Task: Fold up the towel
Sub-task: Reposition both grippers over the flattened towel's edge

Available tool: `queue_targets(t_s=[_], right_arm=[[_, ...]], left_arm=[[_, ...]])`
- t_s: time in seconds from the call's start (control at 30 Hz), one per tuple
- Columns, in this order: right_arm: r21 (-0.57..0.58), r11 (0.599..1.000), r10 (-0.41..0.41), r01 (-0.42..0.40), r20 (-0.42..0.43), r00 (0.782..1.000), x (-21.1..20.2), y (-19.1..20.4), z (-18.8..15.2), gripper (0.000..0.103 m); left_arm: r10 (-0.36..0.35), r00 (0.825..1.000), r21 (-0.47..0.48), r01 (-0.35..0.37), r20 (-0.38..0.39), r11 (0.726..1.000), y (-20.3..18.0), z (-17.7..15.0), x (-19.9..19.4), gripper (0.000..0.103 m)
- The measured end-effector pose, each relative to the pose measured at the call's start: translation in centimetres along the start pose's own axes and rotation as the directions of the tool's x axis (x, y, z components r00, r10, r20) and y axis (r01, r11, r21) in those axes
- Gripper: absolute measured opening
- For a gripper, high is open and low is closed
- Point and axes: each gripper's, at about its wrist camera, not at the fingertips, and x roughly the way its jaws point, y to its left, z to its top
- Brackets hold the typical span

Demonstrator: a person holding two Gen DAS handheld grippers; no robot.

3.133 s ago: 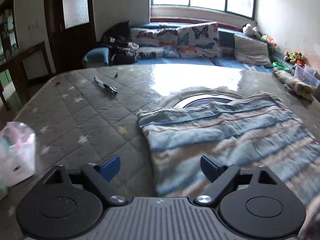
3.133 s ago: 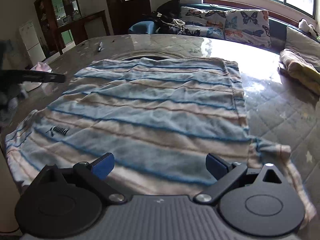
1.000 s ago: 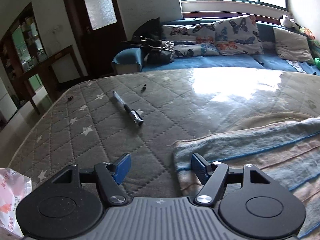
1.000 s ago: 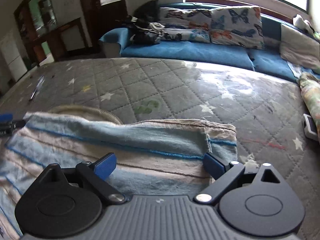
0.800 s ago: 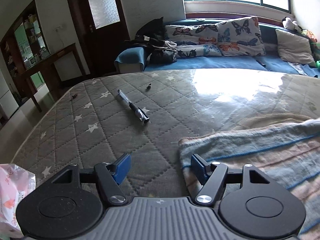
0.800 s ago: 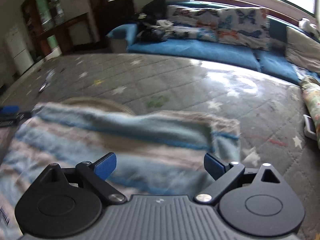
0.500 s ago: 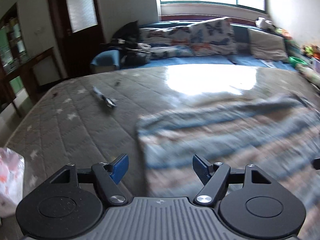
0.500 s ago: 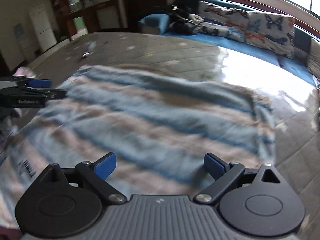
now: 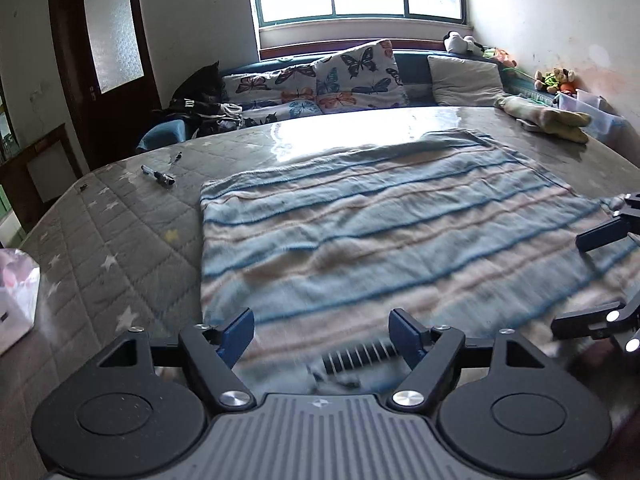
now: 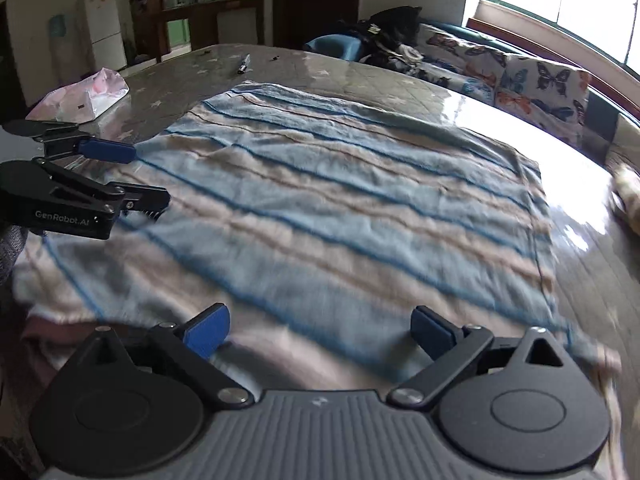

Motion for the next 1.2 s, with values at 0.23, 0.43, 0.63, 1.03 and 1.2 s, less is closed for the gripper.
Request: queue_targets(t_s=[0.23,0.43,0.63,1.03,1.2], right_arm=[[0.092,0.994,-0.057,0.052,0.044,0.997,-3.7,0.2,-2.7,0.099],[0.050,0.999,-0.016,0.013,0.055,0.998,-5.6,1.9,-3.7,0.087],[0.013,0.992,0.125,-0.125,0.037,0.992,-5.8,3.8,-4.4,0.087],[-0.037,0.986,0.162,-0.160,0.058,0.985,-7.1,3.8,-3.6,0.088],[-0.035,0.983,0.178,-0.178,0.007,0.984,-4.4,4.6,-3.8,0.089]], left_arm=[[0.018,1.000,-0.012,-0.018,0.000,1.000,0.0,-1.0,-0.8,0.080],[-0.040,0.998,-0.018,0.041,0.041,0.999,-1.6,0.3,-1.3,0.080],[-0.126,0.991,0.032,0.125,0.041,0.992,-4.8,1.2,-0.4,0.081],[-0.135,0.991,0.044,0.135,0.003,0.990,-5.0,0.2,0.5,0.084],[-0.127,0.992,0.045,0.127,0.002,0.991,-4.7,0.4,0.2,0.084]])
